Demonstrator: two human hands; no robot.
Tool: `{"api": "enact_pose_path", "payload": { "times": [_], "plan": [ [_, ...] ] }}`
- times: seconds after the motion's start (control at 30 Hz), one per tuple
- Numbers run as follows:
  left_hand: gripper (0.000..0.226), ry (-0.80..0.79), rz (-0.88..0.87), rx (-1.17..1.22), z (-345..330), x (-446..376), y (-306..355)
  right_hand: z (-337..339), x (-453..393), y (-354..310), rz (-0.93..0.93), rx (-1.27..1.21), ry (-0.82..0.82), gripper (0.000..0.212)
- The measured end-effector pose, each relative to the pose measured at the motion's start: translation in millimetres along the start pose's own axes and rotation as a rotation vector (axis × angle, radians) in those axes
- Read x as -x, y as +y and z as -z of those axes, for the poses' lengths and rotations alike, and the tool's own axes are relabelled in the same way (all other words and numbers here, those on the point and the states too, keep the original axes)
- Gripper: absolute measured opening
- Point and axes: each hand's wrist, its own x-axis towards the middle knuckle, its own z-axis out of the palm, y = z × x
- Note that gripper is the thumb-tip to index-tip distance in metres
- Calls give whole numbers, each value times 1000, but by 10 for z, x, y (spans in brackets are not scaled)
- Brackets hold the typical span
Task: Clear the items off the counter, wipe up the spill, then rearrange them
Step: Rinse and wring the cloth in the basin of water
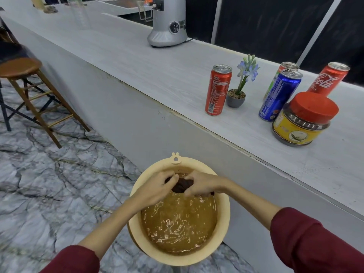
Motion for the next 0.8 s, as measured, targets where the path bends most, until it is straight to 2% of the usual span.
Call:
{"api": "enact_pose_path", "payload": {
  "times": [0.07, 0.17, 0.27, 0.43, 0.53, 0.6, 0.63, 0.73, 0.8],
  "plan": [
    [37, 32, -3, -74, -39, 12, 4, -110, -34, -20, 68, 254, 206, 19],
    [38, 80, 16, -106, -90, 6, -16, -247, -69, 22, 131, 525, 410, 14],
    [37, 80, 39, -138, -161, -5, -52, -294, -70, 53, 198, 736, 494, 22],
    [37, -11, 102, -106, -278, 1, -54, -336, -80, 215, 303, 949, 525, 26],
    [38, -49, 108, -97, -303, 12, -68, -354, -162, 331, 326, 943, 490, 35],
    [40, -66, 87, -89, -282, 20, -71, -339, -151, 297, 361, 908, 520, 29],
    [40, -62, 68, -78, -257, 22, -76, -339, -146, 287, 316, 865, 501, 28],
    [34, -67, 14, -69, -140, 22, -106, -320, -127, 254, 266, 638, 471, 21],
    [32, -129, 0, -91, -67, 14, -127, -243, -101, 215, 212, 468, 377, 10]
  ]
}}
